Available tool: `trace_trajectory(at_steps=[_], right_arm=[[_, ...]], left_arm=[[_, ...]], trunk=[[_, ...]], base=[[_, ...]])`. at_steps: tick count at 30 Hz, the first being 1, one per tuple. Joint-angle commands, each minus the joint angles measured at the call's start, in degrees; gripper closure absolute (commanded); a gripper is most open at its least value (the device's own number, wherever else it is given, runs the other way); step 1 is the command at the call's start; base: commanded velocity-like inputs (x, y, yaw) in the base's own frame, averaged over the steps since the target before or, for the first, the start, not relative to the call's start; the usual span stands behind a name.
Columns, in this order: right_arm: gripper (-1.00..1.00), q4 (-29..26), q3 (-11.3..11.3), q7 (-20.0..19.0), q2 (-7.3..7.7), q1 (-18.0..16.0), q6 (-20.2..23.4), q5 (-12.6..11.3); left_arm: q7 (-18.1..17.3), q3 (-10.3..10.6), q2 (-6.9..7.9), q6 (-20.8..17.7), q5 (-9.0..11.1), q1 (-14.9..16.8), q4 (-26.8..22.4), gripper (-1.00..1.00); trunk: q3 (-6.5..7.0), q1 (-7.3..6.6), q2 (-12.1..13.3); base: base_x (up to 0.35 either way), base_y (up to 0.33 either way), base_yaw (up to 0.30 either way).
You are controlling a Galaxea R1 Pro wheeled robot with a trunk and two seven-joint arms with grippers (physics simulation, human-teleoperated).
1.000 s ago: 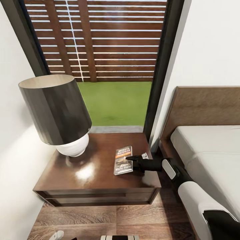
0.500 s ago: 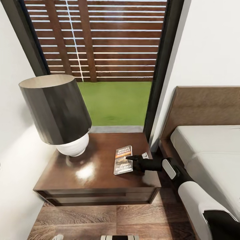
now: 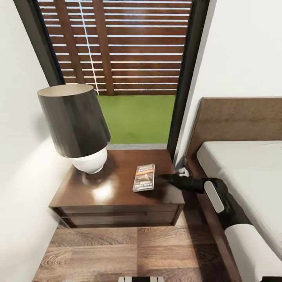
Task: In the bedroom, move the book from the bed onto either nightstand, and place the two sandals side by side next to the bed.
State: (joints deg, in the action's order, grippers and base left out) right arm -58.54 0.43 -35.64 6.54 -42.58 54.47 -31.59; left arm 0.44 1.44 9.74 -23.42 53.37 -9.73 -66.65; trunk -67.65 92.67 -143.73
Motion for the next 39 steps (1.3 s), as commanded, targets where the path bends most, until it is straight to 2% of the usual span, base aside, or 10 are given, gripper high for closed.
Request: trace_trajectory(at_steps=[1,6,10,18,20,24,30,39], right_arm=[[-1.00,-2.95,-0.55,1.71,0.31,1.05,-0.16,0.07],[-1.00,-14.05,-4.65,9.77,0.75,5.07,-1.31,-0.05],[-1.00,-19.14,-6.43,12.66,0.91,6.88,-1.67,-0.10],[-1.00,-23.73,-7.34,13.94,1.12,8.72,-1.77,-0.24],[-1.00,-28.17,-7.57,14.35,1.16,10.90,-1.96,-0.36],[-1.00,-30.64,-7.54,14.41,1.16,12.39,-2.29,-0.44],[-1.00,-33.09,-7.33,14.30,1.15,13.62,-2.51,-0.48],[-1.00,-33.68,-7.21,14.28,1.16,14.54,-3.34,-0.49]], left_arm=[[0.02,0.04,0.03,-0.15,0.30,0.01,-0.08,-1.00],[-0.28,0.05,0.10,-0.14,0.33,0.03,-0.63,-1.00],[-0.38,0.03,0.10,-0.14,0.38,0.05,-0.99,-1.00],[-0.42,-0.18,0.13,-0.14,0.36,0.06,-1.54,-1.00],[-0.34,-0.30,0.16,-0.14,0.34,0.06,-2.52,-1.00],[-0.24,-0.41,0.26,-0.10,0.30,0.07,-3.20,-1.00],[-0.25,-0.47,0.34,-0.06,0.28,0.05,-3.59,-1.00],[-0.23,-0.48,0.29,-0.05,0.21,0.06,-3.57,-1.00]], trunk=[[-0.04,-0.02,-0.02],[-0.04,-0.02,-0.02],[0.40,-0.07,0.01],[2.18,-0.27,0.12],[2.62,-0.33,0.14],[3.51,-0.43,0.20],[4.84,-0.58,0.28],[6.83,-0.82,0.40]], base=[[-0.087,0.000,0.000],[-0.047,0.000,0.000],[-0.017,0.000,0.000],[-0.007,0.000,0.000],[-0.002,0.000,0.000],[0.000,0.000,0.000],[0.000,0.000,0.000],[0.000,0.000,0.000]])
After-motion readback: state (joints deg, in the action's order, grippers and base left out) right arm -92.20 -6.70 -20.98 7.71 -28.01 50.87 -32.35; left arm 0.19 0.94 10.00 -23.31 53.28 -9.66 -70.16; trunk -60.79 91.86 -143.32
